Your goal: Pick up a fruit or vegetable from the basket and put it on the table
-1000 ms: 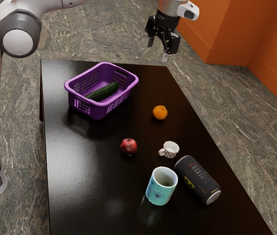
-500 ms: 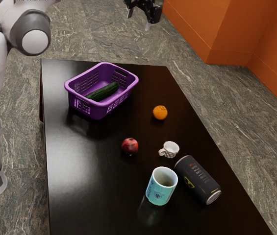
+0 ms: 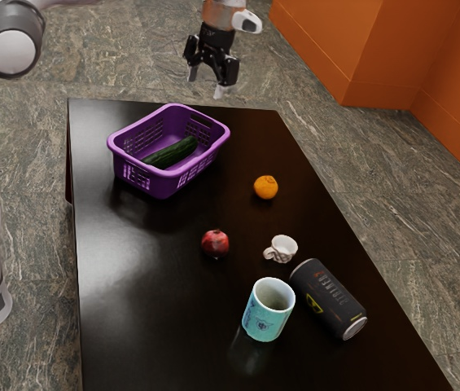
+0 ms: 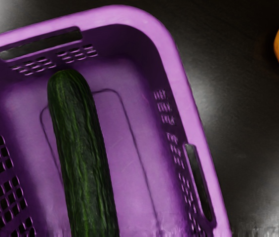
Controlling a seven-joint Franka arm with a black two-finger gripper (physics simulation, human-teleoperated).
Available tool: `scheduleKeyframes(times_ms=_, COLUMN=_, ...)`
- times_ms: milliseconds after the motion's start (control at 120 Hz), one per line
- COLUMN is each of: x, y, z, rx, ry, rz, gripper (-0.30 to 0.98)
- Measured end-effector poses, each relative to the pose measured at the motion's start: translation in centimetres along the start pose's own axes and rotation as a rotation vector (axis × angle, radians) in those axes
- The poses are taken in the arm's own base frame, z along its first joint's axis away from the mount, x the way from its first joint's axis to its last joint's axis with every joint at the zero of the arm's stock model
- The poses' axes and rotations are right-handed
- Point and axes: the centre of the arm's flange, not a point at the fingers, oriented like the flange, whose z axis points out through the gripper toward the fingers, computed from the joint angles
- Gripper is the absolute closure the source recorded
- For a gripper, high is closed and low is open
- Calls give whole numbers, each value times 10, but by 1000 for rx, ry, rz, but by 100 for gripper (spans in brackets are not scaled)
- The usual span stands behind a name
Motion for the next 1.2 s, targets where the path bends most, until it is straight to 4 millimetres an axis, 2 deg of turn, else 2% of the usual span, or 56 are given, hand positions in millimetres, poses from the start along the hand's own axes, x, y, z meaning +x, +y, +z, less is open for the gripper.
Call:
scheduleKeyframes(times_ms=67, x=-25, y=-17, z=29, rx=-20, ry=-22, rz=-8, gripper=0)
scheduleKeyframes(times_ms=158, x=-31, y=-33, z=63, rx=-34, ry=-29, rz=-27, gripper=0)
scheduleKeyframes(times_ms=358, x=-25, y=-44, z=90, rx=-47, ry=13, rz=-39, gripper=0)
scheduleKeyframes(times_ms=475, x=-24, y=-44, z=107, rx=-48, ry=24, rz=-34, gripper=0)
scheduleKeyframes(times_ms=692, x=-18, y=-45, z=125, rx=-48, ry=52, rz=-34, gripper=0)
scheduleKeyframes(times_ms=900, x=-11, y=-63, z=142, rx=-48, ry=57, rz=-65, gripper=0)
scheduleKeyframes(times_ms=1200, x=-10, y=-75, z=161, rx=-48, ry=65, rz=-84, gripper=0)
